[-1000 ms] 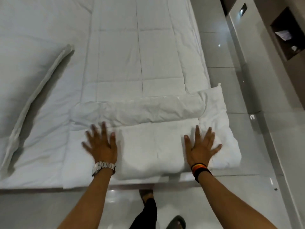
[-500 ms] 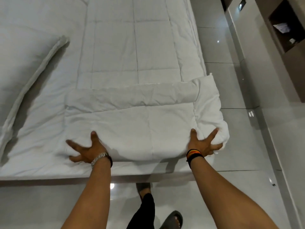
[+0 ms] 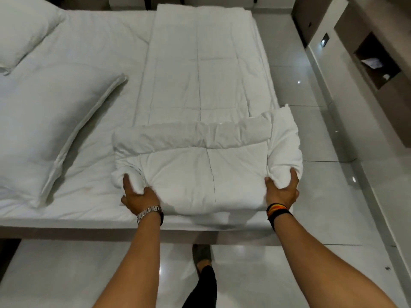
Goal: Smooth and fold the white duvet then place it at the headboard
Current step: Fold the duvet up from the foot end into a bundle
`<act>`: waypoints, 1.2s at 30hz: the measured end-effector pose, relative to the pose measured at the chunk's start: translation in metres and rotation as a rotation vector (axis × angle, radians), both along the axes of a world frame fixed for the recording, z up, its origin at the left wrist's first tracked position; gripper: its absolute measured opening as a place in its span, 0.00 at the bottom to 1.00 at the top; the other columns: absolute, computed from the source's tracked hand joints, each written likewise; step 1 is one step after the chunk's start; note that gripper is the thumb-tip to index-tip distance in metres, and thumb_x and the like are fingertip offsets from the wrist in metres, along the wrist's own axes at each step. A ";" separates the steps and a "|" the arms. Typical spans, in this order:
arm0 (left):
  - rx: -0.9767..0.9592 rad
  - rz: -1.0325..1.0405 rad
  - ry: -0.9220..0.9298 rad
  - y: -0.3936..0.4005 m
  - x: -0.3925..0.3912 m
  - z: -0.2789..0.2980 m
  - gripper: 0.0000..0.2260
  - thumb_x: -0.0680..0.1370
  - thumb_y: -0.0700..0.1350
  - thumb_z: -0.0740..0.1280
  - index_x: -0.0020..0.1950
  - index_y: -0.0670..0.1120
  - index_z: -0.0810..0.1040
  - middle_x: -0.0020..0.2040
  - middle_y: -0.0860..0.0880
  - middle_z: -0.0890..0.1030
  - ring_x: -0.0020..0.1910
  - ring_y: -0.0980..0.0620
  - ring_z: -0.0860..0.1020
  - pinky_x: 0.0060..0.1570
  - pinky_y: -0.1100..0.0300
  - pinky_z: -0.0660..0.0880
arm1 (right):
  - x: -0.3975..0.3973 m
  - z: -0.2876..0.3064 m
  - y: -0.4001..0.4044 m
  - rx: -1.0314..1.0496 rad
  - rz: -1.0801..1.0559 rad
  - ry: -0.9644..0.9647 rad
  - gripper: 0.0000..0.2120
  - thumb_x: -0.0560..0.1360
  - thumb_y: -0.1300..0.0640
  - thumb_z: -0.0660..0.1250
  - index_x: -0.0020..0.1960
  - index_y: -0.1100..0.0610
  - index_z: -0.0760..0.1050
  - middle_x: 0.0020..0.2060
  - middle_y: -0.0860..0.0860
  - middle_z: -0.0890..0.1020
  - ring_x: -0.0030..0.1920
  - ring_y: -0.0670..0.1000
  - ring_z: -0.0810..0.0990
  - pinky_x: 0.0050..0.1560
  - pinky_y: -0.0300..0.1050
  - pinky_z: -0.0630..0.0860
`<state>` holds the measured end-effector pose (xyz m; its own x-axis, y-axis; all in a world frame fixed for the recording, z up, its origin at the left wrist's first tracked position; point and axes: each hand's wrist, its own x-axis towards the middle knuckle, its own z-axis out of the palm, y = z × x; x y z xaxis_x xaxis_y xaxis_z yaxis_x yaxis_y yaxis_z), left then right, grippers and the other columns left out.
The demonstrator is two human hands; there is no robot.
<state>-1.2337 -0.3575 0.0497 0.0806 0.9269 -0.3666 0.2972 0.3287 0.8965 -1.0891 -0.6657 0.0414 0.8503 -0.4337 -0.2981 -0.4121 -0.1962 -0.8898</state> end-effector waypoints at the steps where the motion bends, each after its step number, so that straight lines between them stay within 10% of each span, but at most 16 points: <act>1: 0.019 -0.005 -0.026 -0.006 -0.004 0.010 0.32 0.78 0.31 0.65 0.74 0.62 0.74 0.69 0.52 0.74 0.61 0.54 0.75 0.62 0.64 0.69 | -0.006 0.009 -0.004 0.021 0.013 -0.028 0.39 0.72 0.58 0.79 0.78 0.44 0.66 0.67 0.57 0.72 0.63 0.55 0.75 0.61 0.40 0.69; 13: -0.190 0.307 -0.575 -0.059 -0.169 0.088 0.23 0.80 0.42 0.71 0.68 0.66 0.75 0.64 0.42 0.81 0.43 0.64 0.77 0.38 0.78 0.66 | -0.176 0.045 -0.079 0.059 0.037 0.022 0.40 0.71 0.57 0.80 0.77 0.42 0.67 0.65 0.60 0.74 0.62 0.59 0.77 0.62 0.48 0.74; 18: -0.238 0.449 -0.325 -0.089 -0.237 0.074 0.30 0.79 0.37 0.69 0.76 0.62 0.71 0.73 0.43 0.72 0.66 0.37 0.76 0.66 0.45 0.74 | -0.256 0.053 -0.097 0.010 -0.029 0.228 0.39 0.73 0.57 0.78 0.77 0.39 0.65 0.63 0.60 0.68 0.52 0.62 0.76 0.52 0.48 0.72; 22: 0.052 0.104 0.000 -0.062 -0.208 0.091 0.34 0.76 0.35 0.67 0.76 0.64 0.70 0.76 0.47 0.67 0.62 0.45 0.76 0.66 0.53 0.73 | -0.196 0.072 -0.065 0.027 -0.107 0.085 0.36 0.71 0.56 0.79 0.73 0.36 0.68 0.66 0.56 0.66 0.54 0.61 0.76 0.57 0.51 0.77; 32: 0.322 -0.282 -0.104 0.098 0.066 0.141 0.30 0.80 0.42 0.70 0.82 0.48 0.65 0.81 0.45 0.61 0.70 0.55 0.69 0.53 0.85 0.63 | 0.120 0.153 0.053 0.061 0.100 -0.213 0.32 0.77 0.53 0.73 0.78 0.55 0.67 0.74 0.56 0.65 0.68 0.56 0.75 0.70 0.49 0.72; 36: 0.213 -0.541 0.116 0.101 0.098 0.061 0.28 0.82 0.54 0.67 0.82 0.56 0.63 0.83 0.46 0.58 0.80 0.46 0.63 0.78 0.56 0.60 | 0.140 0.093 0.075 -0.257 0.416 -0.188 0.32 0.80 0.43 0.67 0.80 0.52 0.64 0.80 0.56 0.63 0.80 0.55 0.61 0.80 0.56 0.56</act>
